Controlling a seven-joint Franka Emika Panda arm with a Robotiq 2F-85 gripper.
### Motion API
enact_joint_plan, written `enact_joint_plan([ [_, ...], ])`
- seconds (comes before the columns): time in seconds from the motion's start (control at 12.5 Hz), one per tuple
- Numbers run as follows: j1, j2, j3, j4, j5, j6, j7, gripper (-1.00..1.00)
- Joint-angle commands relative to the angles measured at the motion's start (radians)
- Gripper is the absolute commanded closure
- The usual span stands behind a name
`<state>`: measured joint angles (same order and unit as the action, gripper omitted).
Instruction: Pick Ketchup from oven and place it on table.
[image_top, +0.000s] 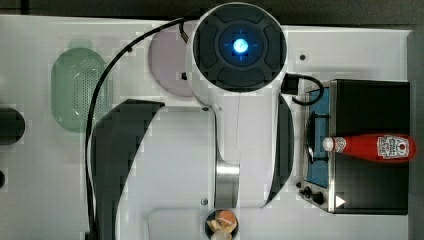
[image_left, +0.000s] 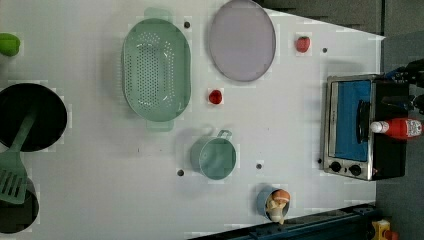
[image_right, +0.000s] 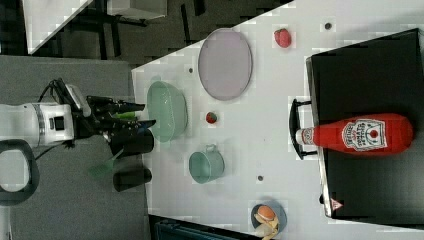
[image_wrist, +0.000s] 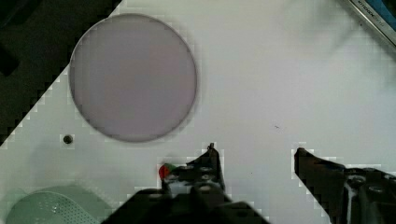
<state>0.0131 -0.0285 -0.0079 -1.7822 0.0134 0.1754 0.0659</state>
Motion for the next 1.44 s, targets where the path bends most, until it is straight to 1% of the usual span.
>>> enact_joint_plan([
  [0.08,-0.033,-0.37,-0.016,-0.179,-0.02,-0.213,-0.023,-0.58],
  [0.24,-0.033,-0.37,-0.019,-0.179,-0.021,-0.212,-0.023,-1.0],
  [0.48,-0.044,-0.365,-0.061,-0.179,-0.022,-0.212,-0.023,-1.0],
  [0.72,-0.06,-0.339,-0.158,-0.177,-0.022,-0.2,-0.023,-1.0],
  [1.12,-0.07,-0.238,-0.36,-0.176,-0.022,-0.057,-0.023,-1.0],
  [1.44,-0.075,-0.108,-0.473,-0.176,-0.022,0.112,-0.023,-1.0],
])
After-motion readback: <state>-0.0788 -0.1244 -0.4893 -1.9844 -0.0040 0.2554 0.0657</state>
